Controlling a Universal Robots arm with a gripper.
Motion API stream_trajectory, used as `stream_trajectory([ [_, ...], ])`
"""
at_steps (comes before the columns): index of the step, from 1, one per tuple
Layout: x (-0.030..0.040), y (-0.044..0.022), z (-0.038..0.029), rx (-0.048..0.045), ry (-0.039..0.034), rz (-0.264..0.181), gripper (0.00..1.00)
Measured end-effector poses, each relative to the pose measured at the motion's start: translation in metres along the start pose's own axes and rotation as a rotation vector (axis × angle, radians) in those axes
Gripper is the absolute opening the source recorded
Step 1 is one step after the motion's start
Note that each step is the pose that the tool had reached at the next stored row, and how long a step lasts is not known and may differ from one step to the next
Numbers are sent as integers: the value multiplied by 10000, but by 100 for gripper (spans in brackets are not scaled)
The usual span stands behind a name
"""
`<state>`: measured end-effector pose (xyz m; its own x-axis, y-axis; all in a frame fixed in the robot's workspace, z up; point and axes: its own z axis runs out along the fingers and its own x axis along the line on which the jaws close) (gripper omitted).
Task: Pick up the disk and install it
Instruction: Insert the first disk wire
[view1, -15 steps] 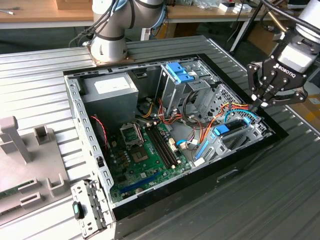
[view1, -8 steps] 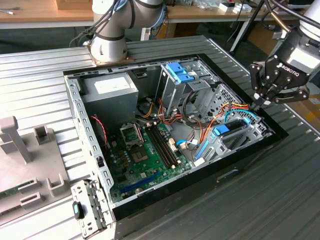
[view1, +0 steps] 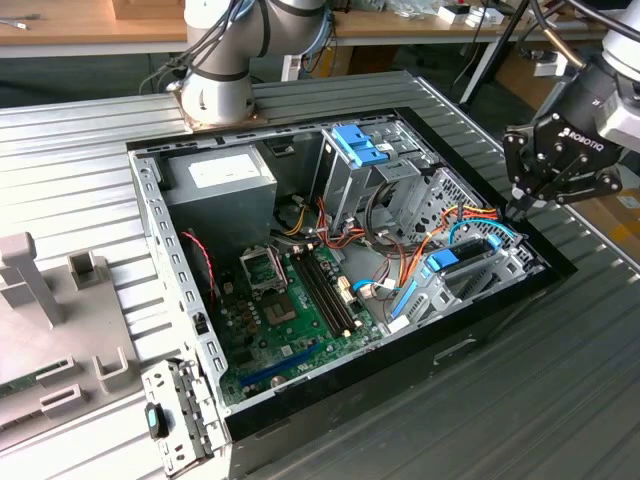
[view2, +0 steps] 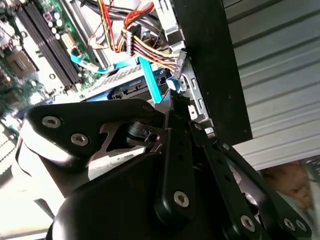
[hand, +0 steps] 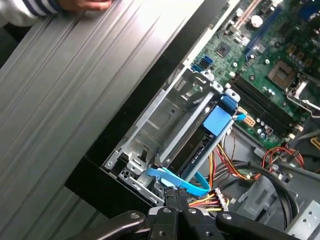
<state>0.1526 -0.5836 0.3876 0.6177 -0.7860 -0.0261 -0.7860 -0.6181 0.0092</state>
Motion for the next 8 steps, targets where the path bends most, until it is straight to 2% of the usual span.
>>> stream_trajectory([
  [8,1,-1,23,-52,18,-1989,11],
])
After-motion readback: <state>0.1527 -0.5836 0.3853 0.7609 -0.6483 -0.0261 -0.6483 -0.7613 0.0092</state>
